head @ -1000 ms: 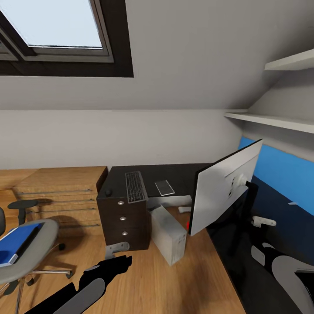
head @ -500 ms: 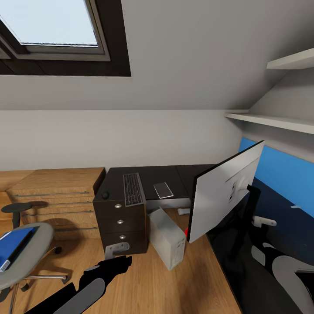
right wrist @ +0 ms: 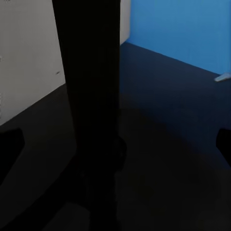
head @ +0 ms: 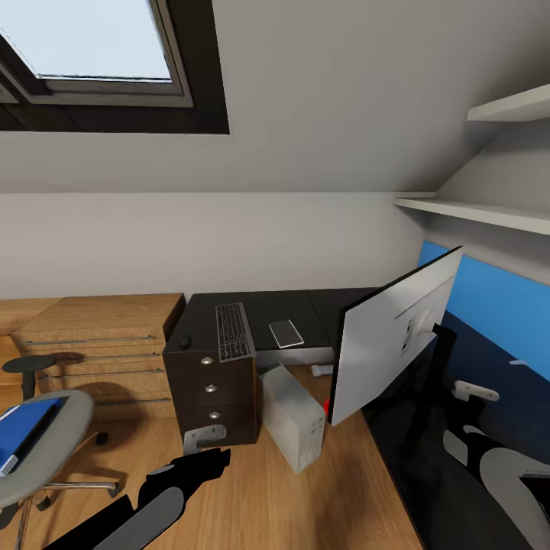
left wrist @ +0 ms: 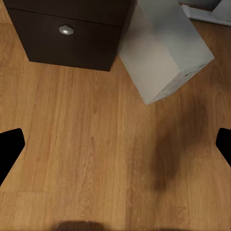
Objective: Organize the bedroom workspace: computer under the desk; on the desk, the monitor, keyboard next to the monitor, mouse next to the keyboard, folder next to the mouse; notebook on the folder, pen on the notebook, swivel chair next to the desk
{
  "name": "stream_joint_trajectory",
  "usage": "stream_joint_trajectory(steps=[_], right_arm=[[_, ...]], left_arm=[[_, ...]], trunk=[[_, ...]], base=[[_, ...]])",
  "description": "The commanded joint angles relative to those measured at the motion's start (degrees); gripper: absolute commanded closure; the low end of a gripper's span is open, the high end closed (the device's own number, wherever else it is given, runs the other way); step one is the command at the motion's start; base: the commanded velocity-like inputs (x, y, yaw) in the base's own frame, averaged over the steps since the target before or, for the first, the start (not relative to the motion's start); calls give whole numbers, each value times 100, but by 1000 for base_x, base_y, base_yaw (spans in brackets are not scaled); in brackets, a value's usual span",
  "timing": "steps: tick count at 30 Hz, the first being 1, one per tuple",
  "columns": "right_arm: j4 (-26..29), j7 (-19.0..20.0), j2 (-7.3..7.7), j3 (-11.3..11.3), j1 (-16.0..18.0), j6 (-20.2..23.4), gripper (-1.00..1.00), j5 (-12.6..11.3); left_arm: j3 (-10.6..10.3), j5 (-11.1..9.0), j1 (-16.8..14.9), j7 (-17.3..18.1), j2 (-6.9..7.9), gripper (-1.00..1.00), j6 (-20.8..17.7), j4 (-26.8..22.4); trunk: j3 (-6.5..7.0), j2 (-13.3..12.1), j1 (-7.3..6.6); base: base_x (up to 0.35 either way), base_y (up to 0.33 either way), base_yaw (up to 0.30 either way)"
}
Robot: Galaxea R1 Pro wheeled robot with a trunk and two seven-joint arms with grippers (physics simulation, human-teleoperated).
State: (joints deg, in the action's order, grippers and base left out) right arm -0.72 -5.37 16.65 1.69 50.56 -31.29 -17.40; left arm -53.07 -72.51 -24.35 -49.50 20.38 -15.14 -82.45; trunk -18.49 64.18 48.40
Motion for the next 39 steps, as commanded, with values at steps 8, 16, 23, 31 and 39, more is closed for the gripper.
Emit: stream_joint_trajectory(steps=[8, 16, 23, 31, 39], right_arm=[[-2, -26, 5, 16, 6, -44, -100, -15], [-4, -26, 5, 16, 6, -44, -100, -17], [-7, -33, 12, 16, 6, -21, -100, -17], [-7, -35, 32, 12, 6, 3, -100, -22], [-7, -35, 54, 16, 6, 11, -100, -20]], left_arm=[[-11, -21, -9, -33, 9, -100, -16, -2], [-11, -24, -9, -28, 10, -100, -3, 34], [-4, -18, -9, -25, 10, -100, -13, 109], [-5, -17, -9, -24, 10, -100, -11, 122], [-3, -17, -9, -24, 10, -100, -3, 154]], trunk=[[-7, 5, 1], [-7, 5, 1], [-7, 5, 1], [-7, 5, 1], [-7, 5, 1]], base=[[0, 0, 0], [107, 0, 0], [70, 0, 0], [9, 0, 0], [141, 0, 0]])
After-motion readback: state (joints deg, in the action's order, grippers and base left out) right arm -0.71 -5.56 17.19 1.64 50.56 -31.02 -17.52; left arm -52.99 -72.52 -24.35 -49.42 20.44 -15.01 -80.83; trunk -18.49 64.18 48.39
